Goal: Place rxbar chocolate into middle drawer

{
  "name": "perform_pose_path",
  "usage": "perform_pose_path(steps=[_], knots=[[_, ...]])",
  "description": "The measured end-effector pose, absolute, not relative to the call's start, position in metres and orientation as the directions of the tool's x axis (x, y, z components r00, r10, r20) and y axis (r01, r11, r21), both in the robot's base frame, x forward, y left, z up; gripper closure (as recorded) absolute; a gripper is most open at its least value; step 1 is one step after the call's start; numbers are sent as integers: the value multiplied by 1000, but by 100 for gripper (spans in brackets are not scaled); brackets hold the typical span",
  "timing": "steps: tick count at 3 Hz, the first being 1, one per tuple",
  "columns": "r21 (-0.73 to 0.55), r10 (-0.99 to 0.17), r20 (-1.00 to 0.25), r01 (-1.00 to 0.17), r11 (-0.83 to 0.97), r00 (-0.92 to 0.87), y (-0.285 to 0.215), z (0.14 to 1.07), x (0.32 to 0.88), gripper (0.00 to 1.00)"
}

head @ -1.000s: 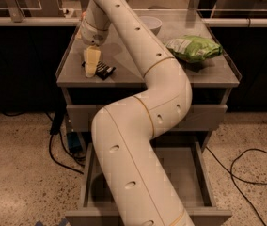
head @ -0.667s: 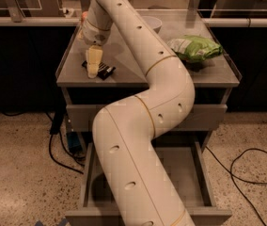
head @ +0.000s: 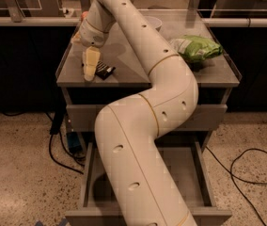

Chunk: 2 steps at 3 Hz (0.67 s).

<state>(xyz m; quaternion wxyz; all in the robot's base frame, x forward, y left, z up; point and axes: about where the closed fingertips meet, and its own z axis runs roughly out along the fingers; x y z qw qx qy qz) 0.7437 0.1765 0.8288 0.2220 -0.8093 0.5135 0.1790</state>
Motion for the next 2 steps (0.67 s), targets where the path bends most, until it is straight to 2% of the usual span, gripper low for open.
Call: perform_pose_path(steps=[1, 2], knots=[[-275, -744, -491, -891, -361, 453, 187, 836, 765, 0], [-313, -759, -501, -905, -289, 416, 179, 845, 778, 0]])
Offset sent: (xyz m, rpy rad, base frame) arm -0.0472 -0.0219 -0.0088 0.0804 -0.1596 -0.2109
